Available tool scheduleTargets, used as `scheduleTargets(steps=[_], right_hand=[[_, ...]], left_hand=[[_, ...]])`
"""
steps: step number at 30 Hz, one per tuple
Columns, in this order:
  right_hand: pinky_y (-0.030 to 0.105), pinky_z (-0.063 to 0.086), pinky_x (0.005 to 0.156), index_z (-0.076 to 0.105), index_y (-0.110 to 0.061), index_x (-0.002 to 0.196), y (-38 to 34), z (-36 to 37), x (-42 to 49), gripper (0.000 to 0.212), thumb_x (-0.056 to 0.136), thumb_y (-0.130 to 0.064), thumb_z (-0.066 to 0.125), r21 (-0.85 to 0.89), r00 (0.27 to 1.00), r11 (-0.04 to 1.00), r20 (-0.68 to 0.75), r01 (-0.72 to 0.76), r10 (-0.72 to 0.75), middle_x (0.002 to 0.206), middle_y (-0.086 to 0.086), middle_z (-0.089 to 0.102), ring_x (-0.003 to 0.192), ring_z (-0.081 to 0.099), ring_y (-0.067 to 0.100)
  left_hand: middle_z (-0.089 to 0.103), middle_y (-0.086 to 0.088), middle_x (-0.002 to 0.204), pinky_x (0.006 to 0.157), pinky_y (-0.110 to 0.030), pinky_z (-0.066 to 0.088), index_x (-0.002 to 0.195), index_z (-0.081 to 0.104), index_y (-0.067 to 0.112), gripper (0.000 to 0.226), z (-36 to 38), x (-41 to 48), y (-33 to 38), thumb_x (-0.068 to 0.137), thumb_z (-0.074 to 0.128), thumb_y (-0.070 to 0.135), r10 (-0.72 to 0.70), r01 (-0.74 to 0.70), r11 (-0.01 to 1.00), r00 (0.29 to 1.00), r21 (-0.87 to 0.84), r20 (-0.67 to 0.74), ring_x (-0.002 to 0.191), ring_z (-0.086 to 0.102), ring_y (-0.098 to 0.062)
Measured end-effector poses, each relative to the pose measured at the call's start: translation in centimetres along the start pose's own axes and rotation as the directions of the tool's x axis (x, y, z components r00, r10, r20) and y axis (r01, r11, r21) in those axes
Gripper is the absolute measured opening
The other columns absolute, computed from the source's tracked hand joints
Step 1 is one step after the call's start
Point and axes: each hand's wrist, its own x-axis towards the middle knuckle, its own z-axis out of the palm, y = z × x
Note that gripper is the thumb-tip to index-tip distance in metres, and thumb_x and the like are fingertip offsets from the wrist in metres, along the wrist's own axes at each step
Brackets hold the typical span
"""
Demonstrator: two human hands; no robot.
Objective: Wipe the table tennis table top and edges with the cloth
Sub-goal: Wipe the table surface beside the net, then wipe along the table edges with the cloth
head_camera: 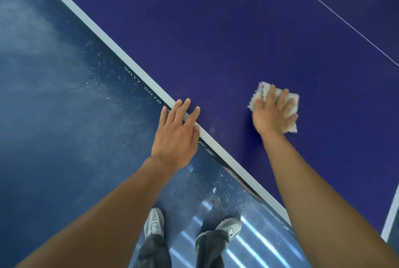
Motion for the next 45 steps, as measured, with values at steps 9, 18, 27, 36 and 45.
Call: scheduleTargets(steps=[9, 18, 27, 36, 45], right_hand=[[0.057, 0.002, 0.128, 0.012, -0.037, 0.166, -0.5, 3.4, -11.0, 0.06, 0.108, -0.051, 0.014, -0.123, 0.838, 0.829, 0.103, 0.545, -0.536, 0.176, -0.001, -0.004, 0.162, -0.008, 0.026], [0.06, 0.007, 0.127, 0.015, -0.031, 0.167, 23.4, 0.7, -18.4, 0.061, 0.108, -0.044, 0.016, -0.079, 0.992, 0.99, 0.032, -0.116, 0.119, 0.175, 0.003, -0.011, 0.16, -0.009, 0.033], [0.064, 0.01, 0.125, 0.02, -0.033, 0.166, 24.1, 2.3, -17.9, 0.058, 0.109, -0.044, 0.022, -0.071, 0.991, 0.994, -0.097, 0.081, -0.088, 0.175, 0.005, 0.007, 0.161, 0.005, 0.035], [0.058, 0.037, 0.116, 0.038, -0.025, 0.161, 37.3, 1.2, -22.2, 0.06, 0.106, -0.046, 0.03, 0.207, 0.983, 0.975, -0.145, -0.079, 0.111, 0.171, 0.01, 0.026, 0.156, 0.027, 0.04], [0.04, 0.042, 0.114, 0.014, -0.018, 0.166, 40.9, -0.7, -16.1, 0.064, 0.111, -0.032, 0.042, 0.87, 0.958, 0.459, 0.048, -0.179, 0.284, 0.158, 0.009, 0.045, 0.139, 0.05, 0.027]], left_hand=[[0.005, 0.0, 0.174, 0.127, -0.055, -0.008, 0.164, 0.018, 0.028, 0.057, -1.6, 0.2, -0.4, 0.108, 0.022, 0.038, -0.033, 0.027, 0.999, 0.99, 0.044, 0.14, 0.16, -0.003, -0.019], [0.027, -0.015, 0.167, 0.128, -0.054, -0.003, 0.153, 0.044, 0.022, 0.051, -0.5, -2.0, 6.2, 0.104, 0.046, 0.037, 0.084, -0.084, 0.996, 0.988, -0.002, 0.127, 0.158, 0.01, -0.033], [0.04, -0.014, 0.157, 0.128, -0.055, 0.014, 0.143, 0.056, 0.016, 0.044, 6.2, -8.0, 19.0, 0.1, 0.059, 0.017, 0.353, -0.321, 0.924, 0.925, -0.208, 0.139, 0.152, 0.029, -0.034], [0.044, -0.016, 0.155, 0.127, -0.059, 0.014, 0.136, 0.061, 0.018, 0.039, 12.0, -11.1, 29.7, 0.098, 0.062, 0.018, 0.475, -0.461, 0.877, 0.874, -0.136, 0.106, 0.152, 0.03, -0.037], [0.036, -0.014, 0.16, 0.128, -0.057, 0.007, 0.142, 0.053, 0.022, 0.041, 17.1, -5.2, 42.1, 0.102, 0.05, 0.027, 0.548, -0.552, 0.833, 0.822, -0.02, 0.155, 0.155, 0.022, -0.034]])
